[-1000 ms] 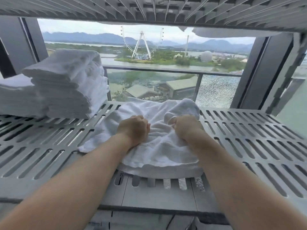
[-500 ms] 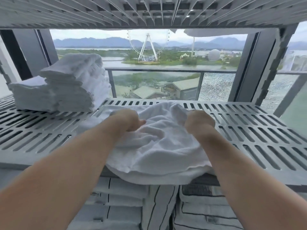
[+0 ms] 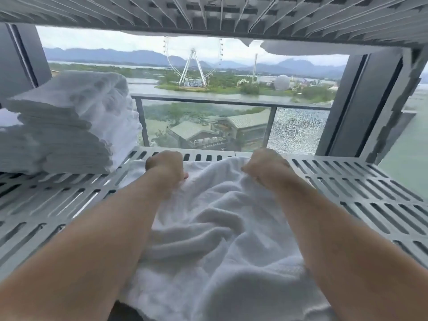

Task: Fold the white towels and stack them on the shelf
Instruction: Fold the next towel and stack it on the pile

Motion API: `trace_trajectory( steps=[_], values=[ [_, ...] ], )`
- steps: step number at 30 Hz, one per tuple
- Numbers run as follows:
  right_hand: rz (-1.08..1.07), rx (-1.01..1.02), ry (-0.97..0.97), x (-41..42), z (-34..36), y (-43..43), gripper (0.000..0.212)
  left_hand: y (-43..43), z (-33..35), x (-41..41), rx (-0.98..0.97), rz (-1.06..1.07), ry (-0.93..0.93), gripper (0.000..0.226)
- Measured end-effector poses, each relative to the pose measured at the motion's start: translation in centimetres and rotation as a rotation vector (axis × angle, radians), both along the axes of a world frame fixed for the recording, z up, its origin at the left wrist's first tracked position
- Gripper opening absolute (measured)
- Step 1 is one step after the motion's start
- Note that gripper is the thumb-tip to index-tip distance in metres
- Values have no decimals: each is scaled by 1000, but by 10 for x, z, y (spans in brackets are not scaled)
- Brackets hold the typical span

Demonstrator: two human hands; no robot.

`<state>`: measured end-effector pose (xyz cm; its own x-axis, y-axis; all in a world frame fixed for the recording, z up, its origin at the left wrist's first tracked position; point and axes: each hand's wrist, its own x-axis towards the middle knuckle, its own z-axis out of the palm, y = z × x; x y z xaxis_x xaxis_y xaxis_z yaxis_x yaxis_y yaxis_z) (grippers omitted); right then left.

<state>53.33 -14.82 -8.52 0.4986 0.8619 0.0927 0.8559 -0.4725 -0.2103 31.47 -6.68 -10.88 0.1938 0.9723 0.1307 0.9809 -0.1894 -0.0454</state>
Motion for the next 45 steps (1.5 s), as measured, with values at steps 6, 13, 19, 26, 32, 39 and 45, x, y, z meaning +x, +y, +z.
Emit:
trace_trajectory(
  steps=[6, 13, 19, 26, 32, 39, 45],
  values=[
    [-52, -281, -79, -1, -6, 46, 25, 33, 2, 7, -16, -111, 43, 8],
    [-163, 165, -242, 5, 11, 87, 40, 75, 8, 22, 213, -77, 30, 23],
    [82, 10, -205, 1, -19, 102, 49, 109, -4, 28, -202, -195, -37, 60],
    [133, 209, -429, -5, -45, 95, 31, 89, -23, 52, -277, -208, -39, 64],
    [-146, -41, -18, 17, -59, 80, 61, 51, -26, 83, -258, -279, -69, 53],
    [-129, 163, -244, 41, -56, 46, 59, 21, -27, 79, -107, -310, -33, 44],
    [196, 93, -27, 41, -56, 7, 28, -16, -25, 95, -24, -273, -106, 34]
  ],
)
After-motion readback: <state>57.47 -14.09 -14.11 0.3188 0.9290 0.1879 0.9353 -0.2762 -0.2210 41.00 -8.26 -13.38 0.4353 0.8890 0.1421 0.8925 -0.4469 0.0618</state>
